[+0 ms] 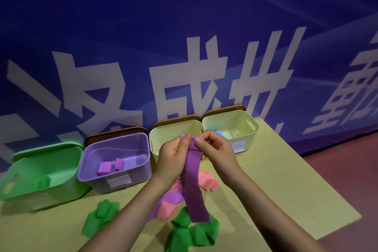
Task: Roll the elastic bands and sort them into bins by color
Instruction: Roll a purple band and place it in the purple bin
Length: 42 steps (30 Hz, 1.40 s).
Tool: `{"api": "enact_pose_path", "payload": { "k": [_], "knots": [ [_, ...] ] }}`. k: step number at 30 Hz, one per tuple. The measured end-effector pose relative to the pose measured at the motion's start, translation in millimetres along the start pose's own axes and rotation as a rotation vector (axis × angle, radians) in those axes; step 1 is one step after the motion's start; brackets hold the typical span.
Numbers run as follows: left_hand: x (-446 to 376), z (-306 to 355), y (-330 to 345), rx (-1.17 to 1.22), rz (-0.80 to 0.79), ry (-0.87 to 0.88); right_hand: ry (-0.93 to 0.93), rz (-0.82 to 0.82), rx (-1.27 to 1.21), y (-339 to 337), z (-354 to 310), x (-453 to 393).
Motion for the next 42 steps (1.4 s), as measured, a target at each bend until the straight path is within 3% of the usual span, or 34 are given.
{"api": "enact_pose_path", "payload": {
  "k": [4,8,12,17,24,30,36,42],
  "knots": [
    [3,-3,0,0.179,0.018,-0.121,0.003,-0.06,0.054,0,1,-2],
    [15,-12,6,0.462,-0.041,-0.329,-0.046,-0.006,0.214,-4,2,-6],
    [22,-20,6,0.465,0.036,-0.349,-0.141,0.019,0.391,-8,4,-4],
    [27,-17,2,0.575,0.078,-0.375,-0.376,-0.189,0.762,-1,-1,-3],
    [33,-10,2,0.552,-0.036,-0.374,-0.56,-0.348,1.036,-5,-12,2],
    [27,-17,15,0.474,-0.051,-0.326,-0.392,-0.37,0.914,-24,-14,18],
    [19,-15,42,0.332,-0.15,-0.265,0.063,-0.012,0.364,-44,-5,42],
    [20,-10,58,0.274,-0.175,-0.227,0.057,0.139,0.25,-49,-3,53]
  ]
}}
Point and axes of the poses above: each hand's wrist, its own x-axis away from the middle knuckle, its own y-axis out of the palm, z = x × y, the point moved 4 cm from there along -x, towards the middle knuckle, and after that the axes turned 8 degrees about -z, right-handed, at the moved point
